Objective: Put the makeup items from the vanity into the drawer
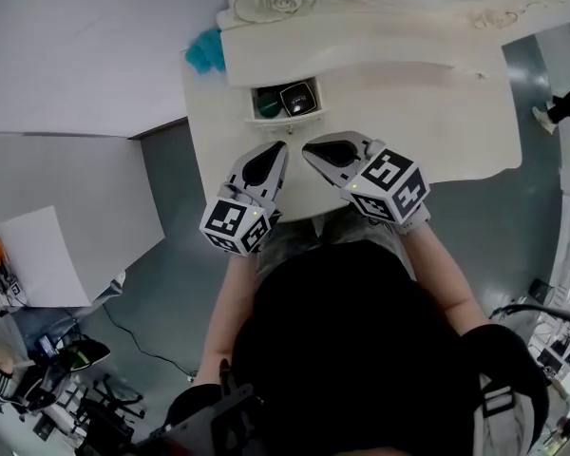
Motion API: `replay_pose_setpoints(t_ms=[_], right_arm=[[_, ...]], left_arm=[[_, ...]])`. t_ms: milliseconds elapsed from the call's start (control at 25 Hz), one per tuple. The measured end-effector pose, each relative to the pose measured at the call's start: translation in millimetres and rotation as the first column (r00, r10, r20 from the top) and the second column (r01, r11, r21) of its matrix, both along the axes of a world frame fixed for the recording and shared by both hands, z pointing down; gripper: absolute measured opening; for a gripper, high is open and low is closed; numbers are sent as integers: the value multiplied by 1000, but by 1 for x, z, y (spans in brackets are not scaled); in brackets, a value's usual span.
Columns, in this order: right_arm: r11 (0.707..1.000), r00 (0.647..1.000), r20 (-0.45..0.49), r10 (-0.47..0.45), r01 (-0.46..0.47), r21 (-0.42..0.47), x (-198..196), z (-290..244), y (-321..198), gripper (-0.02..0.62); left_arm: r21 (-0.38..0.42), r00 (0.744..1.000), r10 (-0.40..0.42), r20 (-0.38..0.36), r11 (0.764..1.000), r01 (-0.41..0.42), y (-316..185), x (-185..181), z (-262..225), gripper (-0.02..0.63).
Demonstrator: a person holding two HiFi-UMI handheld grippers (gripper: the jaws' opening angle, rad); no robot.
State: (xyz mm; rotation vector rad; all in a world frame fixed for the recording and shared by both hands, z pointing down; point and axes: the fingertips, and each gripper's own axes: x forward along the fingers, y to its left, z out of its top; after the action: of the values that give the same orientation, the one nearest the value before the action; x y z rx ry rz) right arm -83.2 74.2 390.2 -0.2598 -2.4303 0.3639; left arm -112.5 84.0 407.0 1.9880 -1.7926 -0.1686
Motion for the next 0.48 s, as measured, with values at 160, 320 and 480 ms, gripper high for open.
replay_pose_setpoints(t_ms=[160,320,480], right_arm=[[999,999,38,-39,38,27,26,-9,8,21],[996,991,111,-81,77,36,63,-15,7,21],[995,979,173,-104,103,12,122,-27,16,21]], left_arm=[[-7,999,-33,25,999,33,11,24,-4,14],[10,994,-80,72,997,79,11,54,-10,14],[39,988,-121,94,992,118,20,103,-20,14]])
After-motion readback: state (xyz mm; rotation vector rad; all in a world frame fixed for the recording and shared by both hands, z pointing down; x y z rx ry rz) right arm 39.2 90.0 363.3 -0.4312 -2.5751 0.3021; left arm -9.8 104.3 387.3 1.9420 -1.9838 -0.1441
